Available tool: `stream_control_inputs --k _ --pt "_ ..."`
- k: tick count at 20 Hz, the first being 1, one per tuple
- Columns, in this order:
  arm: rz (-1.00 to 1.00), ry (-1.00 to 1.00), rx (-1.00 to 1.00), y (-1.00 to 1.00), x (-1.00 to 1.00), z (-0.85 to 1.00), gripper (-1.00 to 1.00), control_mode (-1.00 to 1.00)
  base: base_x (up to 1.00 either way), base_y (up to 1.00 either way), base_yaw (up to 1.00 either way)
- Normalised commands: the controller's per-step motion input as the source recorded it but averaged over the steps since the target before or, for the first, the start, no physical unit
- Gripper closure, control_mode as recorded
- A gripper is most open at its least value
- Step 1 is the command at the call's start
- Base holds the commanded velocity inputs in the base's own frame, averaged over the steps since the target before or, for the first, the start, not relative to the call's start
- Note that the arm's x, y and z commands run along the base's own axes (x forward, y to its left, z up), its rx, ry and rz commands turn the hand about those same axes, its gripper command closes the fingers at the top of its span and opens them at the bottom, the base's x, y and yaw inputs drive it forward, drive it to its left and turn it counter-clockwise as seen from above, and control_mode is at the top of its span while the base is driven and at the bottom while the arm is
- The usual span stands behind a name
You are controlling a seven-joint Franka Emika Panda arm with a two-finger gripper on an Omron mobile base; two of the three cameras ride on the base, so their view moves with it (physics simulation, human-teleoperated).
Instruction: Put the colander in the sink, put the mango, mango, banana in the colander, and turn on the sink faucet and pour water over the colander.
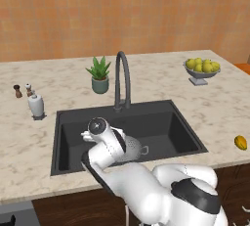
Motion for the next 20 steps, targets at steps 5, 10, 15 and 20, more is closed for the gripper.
stream_control_inputs --k 5,10,15,20 --pt "0.00 0.00 0.02 -0.64 0.16 -0.32 1.00 -1.00 0.00 0.00 0.00" --pt "0.00 0.03 0.09 -0.52 0.02 -0.39 1.00 -1.00 0.00 0.00 0.00" --pt "0.00 0.00 0.05 -0.27 0.19 -0.23 1.00 -1.00 0.00 0.00 0.00" --pt "0.00 0.00 0.04 -0.05 0.01 -0.22 1.00 -1.00 0.00 0.00 0.00"
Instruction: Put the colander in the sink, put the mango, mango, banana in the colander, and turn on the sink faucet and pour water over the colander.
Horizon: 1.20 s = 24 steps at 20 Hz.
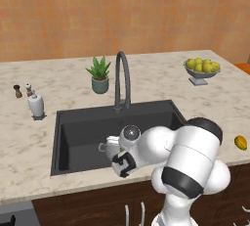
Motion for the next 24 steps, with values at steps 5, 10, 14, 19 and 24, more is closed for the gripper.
stream_control_inputs --k 5,10,14,19,24 --pt "0.00 0.00 0.03 -0.02 0.14 -0.09 1.00 -1.00 0.00 0.00 0.00" --pt "0.00 0.03 0.01 -0.04 0.08 -0.18 -1.00 -1.00 0.00 0.00 0.00" --pt "0.00 0.06 0.00 0.00 0.14 -0.13 -1.00 -1.00 0.00 0.00 0.00" --pt "0.00 0.00 0.00 -0.05 -0.01 0.03 -1.00 -1.00 0.00 0.00 0.00" --pt "0.00 -0.02 0.02 0.00 -0.32 0.65 -1.00 -1.00 0.00 0.00 0.00"
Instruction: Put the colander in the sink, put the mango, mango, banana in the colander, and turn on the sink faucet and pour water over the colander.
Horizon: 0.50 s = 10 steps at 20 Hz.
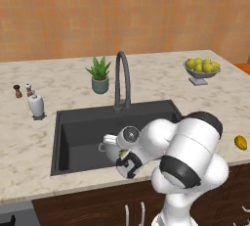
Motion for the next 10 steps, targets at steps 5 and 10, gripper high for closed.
stream_control_inputs --k 5,10 --pt "0.02 -0.02 0.13 0.04 -0.16 1.00 -1.00 -1.00 0.00 0.00 0.00" --pt "0.09 0.18 0.22 0.30 -0.02 1.00 -1.00 -1.00 0.00 0.00 0.00"
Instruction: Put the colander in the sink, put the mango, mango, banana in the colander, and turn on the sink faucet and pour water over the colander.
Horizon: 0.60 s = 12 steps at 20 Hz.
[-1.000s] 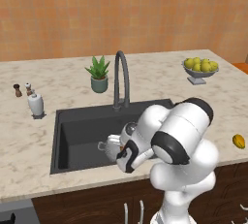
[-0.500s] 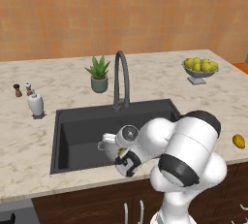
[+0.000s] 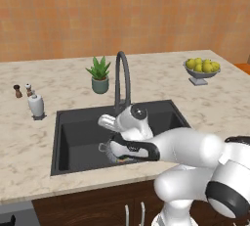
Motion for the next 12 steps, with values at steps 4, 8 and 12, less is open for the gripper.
stream_control_inputs --k 4,8,12 --pt "0.15 0.28 0.14 0.86 -0.22 1.00 -1.00 -1.00 0.00 0.00 0.00" --pt "0.17 0.24 0.05 1.00 -0.40 1.00 -1.00 -1.00 0.00 0.00 0.00" --pt "0.19 0.19 0.00 1.00 -0.44 0.83 -1.00 -1.00 0.00 0.00 0.00"
